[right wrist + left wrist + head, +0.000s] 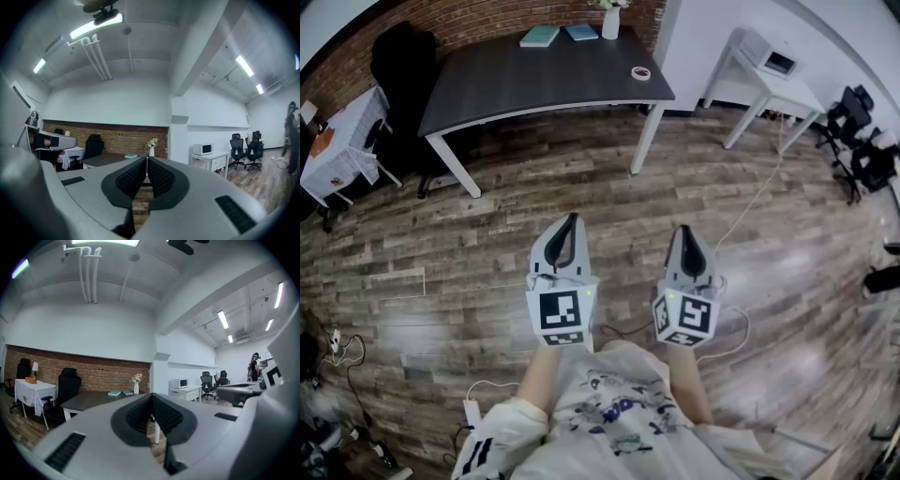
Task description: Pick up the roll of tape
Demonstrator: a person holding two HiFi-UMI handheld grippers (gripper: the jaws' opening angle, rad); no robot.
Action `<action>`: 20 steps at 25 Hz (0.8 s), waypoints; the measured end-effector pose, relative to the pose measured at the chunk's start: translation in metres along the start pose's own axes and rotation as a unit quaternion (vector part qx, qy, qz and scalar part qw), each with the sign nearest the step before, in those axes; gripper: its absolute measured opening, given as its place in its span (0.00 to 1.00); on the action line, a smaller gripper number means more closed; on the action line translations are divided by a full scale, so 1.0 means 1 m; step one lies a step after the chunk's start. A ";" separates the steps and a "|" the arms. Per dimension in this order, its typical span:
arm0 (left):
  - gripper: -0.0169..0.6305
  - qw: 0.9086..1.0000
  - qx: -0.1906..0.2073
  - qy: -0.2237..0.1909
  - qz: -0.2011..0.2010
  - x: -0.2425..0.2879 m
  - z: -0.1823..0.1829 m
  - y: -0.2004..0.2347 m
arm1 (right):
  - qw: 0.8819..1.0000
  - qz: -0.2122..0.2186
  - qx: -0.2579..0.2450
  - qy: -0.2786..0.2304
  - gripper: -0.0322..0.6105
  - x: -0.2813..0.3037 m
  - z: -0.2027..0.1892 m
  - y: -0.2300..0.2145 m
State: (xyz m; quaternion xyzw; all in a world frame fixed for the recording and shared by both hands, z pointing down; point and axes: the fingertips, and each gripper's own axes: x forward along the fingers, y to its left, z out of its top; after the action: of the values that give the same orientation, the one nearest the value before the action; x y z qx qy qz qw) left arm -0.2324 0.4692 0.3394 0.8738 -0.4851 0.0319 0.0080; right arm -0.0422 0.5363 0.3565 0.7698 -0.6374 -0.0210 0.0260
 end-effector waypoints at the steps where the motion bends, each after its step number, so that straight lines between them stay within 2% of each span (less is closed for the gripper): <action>1: 0.03 1.000 -0.002 0.000 -0.001 0.000 -0.001 0.001 | 1.000 -0.002 0.000 0.000 0.07 0.001 0.000 0.001; 11: 0.03 1.000 0.002 0.011 -0.004 0.015 -0.009 0.018 | 1.000 -0.008 0.005 0.004 0.07 0.019 -0.003 0.008; 20: 0.03 1.000 0.002 0.019 0.009 0.095 -0.015 0.032 | 1.000 -0.010 0.020 0.016 0.07 0.101 -0.021 -0.013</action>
State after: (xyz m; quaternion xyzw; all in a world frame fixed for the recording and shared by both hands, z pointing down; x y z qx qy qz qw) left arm -0.2101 0.3730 0.3600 0.8687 -0.4926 0.0492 0.0153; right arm -0.0089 0.4399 0.3768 0.7768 -0.6295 0.0038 0.0201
